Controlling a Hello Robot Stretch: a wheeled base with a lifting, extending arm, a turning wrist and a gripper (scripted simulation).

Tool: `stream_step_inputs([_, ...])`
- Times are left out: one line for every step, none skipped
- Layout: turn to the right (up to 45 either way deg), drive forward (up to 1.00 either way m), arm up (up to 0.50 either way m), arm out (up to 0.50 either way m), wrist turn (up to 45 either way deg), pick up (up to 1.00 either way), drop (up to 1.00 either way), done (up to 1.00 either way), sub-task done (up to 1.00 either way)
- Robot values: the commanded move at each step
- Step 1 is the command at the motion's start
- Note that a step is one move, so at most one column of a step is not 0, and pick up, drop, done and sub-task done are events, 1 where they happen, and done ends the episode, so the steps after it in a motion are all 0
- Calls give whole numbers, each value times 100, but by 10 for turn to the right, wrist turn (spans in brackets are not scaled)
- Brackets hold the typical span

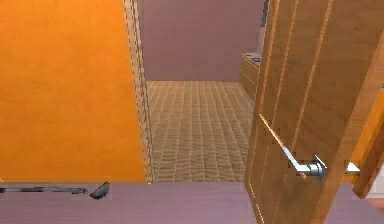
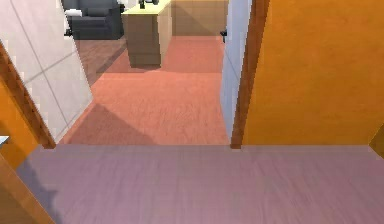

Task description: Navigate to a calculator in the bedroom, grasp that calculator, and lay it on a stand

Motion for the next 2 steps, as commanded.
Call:
stream_step_inputs([30, 0, 0, 0, 0, 0, 0, 0, 0])
stream_step_inputs([0, 50, 0, 0, 0, 0, 0, 0, 0])
